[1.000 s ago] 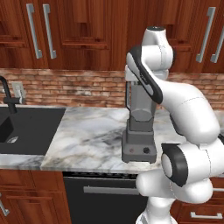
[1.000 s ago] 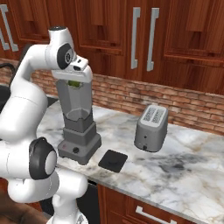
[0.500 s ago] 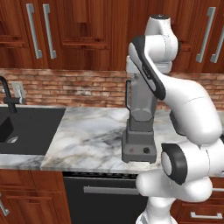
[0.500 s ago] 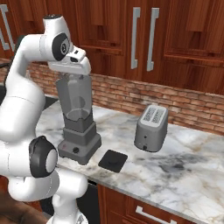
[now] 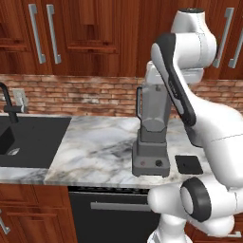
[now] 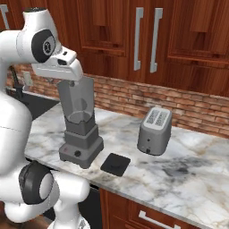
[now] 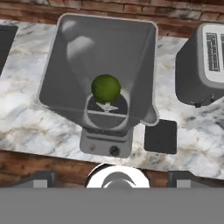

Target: Grab the lime and onion from the fridge, place them in the blender, close the lid, and turn on the blender to create a marinade.

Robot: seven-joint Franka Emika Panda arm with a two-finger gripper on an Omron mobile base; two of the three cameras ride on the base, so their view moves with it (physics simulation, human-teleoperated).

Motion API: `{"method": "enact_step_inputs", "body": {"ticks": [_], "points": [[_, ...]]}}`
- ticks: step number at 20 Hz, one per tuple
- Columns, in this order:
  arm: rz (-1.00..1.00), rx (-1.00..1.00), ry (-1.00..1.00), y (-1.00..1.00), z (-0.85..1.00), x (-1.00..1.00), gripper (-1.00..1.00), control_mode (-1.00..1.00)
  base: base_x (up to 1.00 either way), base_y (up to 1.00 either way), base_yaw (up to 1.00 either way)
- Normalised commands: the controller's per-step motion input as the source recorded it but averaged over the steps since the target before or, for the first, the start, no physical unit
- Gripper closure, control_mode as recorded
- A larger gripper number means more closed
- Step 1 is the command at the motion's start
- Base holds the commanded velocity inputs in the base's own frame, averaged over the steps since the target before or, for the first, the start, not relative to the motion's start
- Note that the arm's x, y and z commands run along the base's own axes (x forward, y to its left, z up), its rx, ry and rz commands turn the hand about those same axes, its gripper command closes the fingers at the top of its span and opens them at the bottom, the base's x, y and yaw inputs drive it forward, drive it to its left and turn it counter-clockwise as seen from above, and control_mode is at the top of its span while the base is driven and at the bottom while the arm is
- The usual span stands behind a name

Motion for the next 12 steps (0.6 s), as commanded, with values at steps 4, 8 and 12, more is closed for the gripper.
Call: {"method": "enact_step_inputs", "body": {"ticks": [4, 8, 12], "points": [[0.12, 0.00, 0.00, -0.06, -0.21, -1.00, -1.00, -1.00, 0.00, 0.00, 0.00], [0.13, 0.00, -0.05, -0.39, -0.41, -1.00, -1.00, -1.00, 0.00, 0.00, 0.00], [0.08, 0.00, -0.21, -0.59, -0.48, -0.74, -1.00, -1.00, 0.00, 0.00, 0.00]]}}
